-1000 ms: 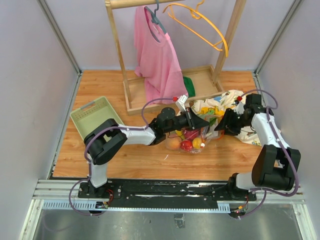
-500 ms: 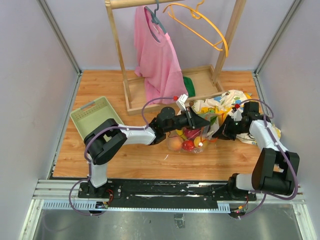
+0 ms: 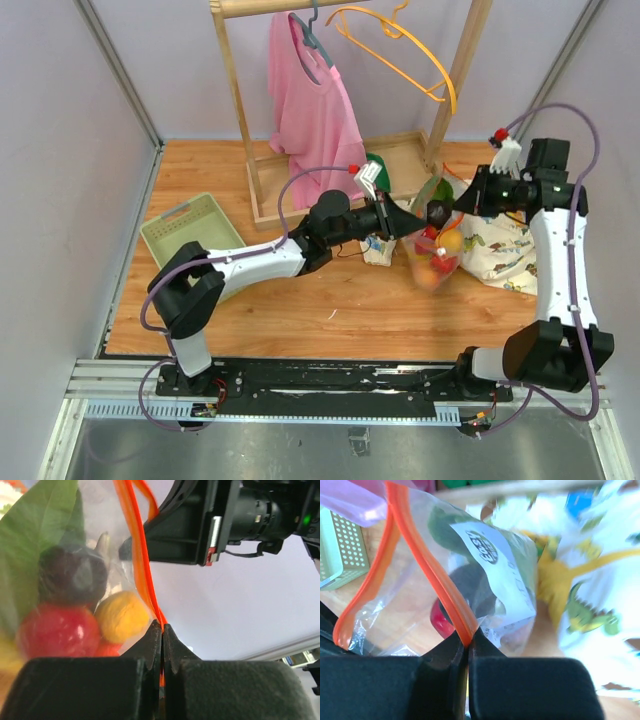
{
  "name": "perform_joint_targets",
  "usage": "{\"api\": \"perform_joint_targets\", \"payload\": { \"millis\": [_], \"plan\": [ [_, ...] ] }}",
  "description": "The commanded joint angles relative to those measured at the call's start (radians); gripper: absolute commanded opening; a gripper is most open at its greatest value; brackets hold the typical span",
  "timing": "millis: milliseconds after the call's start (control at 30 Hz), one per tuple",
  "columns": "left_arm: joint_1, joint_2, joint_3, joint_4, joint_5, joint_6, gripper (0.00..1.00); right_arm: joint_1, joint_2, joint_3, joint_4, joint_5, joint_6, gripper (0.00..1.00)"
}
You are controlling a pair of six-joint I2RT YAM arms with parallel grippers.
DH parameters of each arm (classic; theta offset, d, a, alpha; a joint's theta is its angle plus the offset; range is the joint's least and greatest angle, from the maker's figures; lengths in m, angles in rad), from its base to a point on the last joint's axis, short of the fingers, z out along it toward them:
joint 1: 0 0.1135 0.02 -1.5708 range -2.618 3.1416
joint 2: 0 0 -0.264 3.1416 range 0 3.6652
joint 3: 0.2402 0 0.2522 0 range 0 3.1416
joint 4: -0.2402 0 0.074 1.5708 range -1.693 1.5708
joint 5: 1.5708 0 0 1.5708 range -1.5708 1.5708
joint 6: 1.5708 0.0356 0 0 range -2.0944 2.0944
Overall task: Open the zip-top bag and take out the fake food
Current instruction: Open the zipper of the food storage bag at the center of the board.
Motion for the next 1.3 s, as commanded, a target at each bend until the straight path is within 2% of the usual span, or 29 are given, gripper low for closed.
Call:
{"api": "perform_joint_targets", "payload": {
  "millis": [0, 167, 267, 400, 600, 833, 1067, 1267],
  "plan": [
    [0.003, -0.013, 0.101, -0.093, 0.049, 0.065, 0.00, -0.027, -0.008, 0.149, -0.064, -0.075, -0.183, 0.01],
    [0.003, -0.005, 0.060, -0.091, 0.037, 0.044, 0.00, 0.030, 0.001, 0.196, -0.106, -0.040, -0.242, 0.01],
    [0.004, -0.013, -0.023, -0.083, 0.009, 0.036, 0.00, 0.123, 0.006, 0.112, -0.093, 0.019, -0.263, 0.01],
    [0.014, -0.021, -0.165, -0.064, -0.009, 0.006, 0.00, 0.233, 0.010, -0.057, 0.015, 0.066, -0.248, 0.01],
    [0.015, -0.145, -0.361, -0.073, -0.126, -0.018, 0.00, 0.344, 0.034, -0.136, 0.088, -0.008, -0.219, 0.01],
    [0.012, -0.342, -0.522, -0.225, -0.347, -0.085, 0.00, 0.391, 0.089, -0.114, 0.140, -0.054, -0.181, 0.01],
    [-0.014, -0.421, -0.577, -0.417, -0.511, -0.226, 0.00, 0.393, 0.089, -0.121, 0.151, -0.155, -0.215, 0.01],
    [-0.025, -0.471, -0.580, -0.553, -0.589, -0.281, 0.12, 0.393, 0.050, -0.182, 0.202, -0.219, -0.200, 0.01]
  ]
}}
